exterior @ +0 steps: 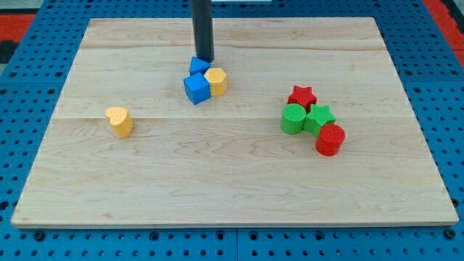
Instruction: Point at the yellow heart
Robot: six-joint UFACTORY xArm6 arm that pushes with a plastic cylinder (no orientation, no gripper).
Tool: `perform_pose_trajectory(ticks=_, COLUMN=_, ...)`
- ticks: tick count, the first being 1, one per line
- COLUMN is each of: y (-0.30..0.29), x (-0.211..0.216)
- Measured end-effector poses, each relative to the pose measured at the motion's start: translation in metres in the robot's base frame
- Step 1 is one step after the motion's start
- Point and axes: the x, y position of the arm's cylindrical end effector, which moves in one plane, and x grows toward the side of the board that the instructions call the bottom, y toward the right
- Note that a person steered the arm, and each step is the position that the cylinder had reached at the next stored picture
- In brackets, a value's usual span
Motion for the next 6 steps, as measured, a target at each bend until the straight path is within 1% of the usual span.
perform_pose_trajectory(ticks=1, y=-0.085, x=-0.018)
perform_pose_trajectory(ticks=2, y=-0.187, x=0.052)
perform_pose_trajectory(ticks=3, y=-0.241, x=0.146)
perform_pose_trajectory(ticks=4, y=-0.212, x=0.194)
perform_pose_trajectory(ticks=5, y=-0.143, x=0.194)
perform_pose_trajectory(ticks=6, y=-0.129, x=0.186)
